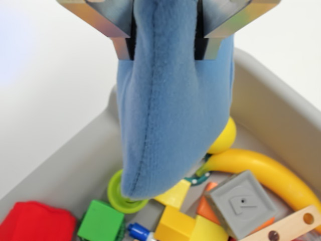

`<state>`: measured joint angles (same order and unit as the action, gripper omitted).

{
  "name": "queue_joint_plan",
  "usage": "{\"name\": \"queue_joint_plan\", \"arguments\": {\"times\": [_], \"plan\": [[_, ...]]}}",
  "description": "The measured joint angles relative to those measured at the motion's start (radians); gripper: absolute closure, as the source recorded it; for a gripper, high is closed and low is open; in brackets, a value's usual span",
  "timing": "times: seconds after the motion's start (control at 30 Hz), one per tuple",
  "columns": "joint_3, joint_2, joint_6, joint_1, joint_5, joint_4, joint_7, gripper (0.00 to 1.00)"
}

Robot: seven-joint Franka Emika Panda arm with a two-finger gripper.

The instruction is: Pick an object from the bin

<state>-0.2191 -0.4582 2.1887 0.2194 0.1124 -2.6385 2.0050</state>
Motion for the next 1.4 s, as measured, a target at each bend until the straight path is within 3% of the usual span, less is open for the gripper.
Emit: {"name": "queue_joint_plan", "arguments": {"times": [0.7, 1.07, 1.4], "plan": [[0.018, -0.073, -0.197, 0.000, 0.000, 0.125, -0.003, 1.00], [0.022, -0.083, -0.242, -0.001, 0.000, 0.159, -0.004, 1.00], [0.022, -0.084, -0.248, -0.001, 0.000, 0.164, -0.004, 1.00]]}}
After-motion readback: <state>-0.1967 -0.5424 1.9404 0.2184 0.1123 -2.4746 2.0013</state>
